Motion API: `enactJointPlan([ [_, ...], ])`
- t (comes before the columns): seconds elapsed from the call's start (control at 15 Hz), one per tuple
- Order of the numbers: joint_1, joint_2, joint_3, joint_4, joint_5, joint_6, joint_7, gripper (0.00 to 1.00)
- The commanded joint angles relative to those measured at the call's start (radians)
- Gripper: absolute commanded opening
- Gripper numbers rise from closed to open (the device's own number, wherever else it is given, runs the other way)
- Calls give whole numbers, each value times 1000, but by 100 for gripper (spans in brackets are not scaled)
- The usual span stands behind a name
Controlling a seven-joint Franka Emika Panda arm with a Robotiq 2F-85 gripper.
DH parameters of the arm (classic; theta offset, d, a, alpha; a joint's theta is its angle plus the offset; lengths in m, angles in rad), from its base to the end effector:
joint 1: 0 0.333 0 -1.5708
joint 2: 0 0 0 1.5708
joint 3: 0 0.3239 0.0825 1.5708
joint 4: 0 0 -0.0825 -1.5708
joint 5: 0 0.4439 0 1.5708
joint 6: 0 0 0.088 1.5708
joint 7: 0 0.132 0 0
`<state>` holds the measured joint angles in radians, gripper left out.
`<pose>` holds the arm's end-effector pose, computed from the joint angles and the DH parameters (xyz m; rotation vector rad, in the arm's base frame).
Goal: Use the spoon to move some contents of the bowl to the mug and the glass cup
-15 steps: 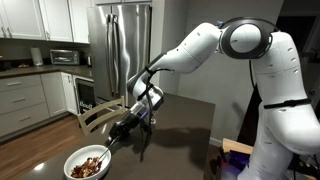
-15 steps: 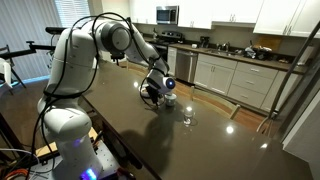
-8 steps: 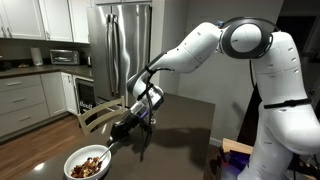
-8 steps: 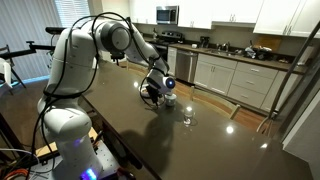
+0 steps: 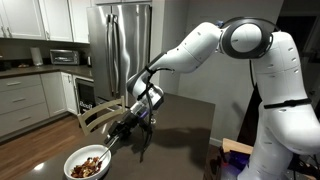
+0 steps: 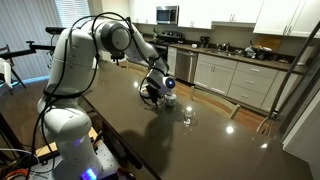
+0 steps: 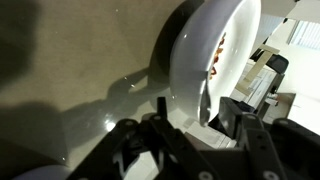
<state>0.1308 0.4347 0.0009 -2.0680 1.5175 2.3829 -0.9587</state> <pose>0.6252 0.1100 0.1585 -2.2340 0.1872 -0.3455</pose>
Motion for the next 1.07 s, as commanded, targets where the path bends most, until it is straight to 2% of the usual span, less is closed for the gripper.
enactJointPlan([
  [0.0,-15,-34,14,-21,-42,-15,60,87],
  [0.07,-14,-37,16,-23,-46,-16,66,94],
  [0.2,-14,-45,19,-30,-56,-17,81,100],
  [0.53,-17,-77,31,-58,-57,-29,96,100],
  [0.6,-17,-81,33,-63,-55,-33,94,75],
  [0.67,-18,-84,34,-67,-53,-40,95,74],
  [0.8,-17,-94,35,-78,-54,-50,102,60],
  [0.87,-16,-97,36,-83,-56,-53,106,77],
  [0.93,-16,-99,37,-87,-56,-56,109,78],
  [1.0,-16,-100,39,-90,-57,-62,113,62],
])
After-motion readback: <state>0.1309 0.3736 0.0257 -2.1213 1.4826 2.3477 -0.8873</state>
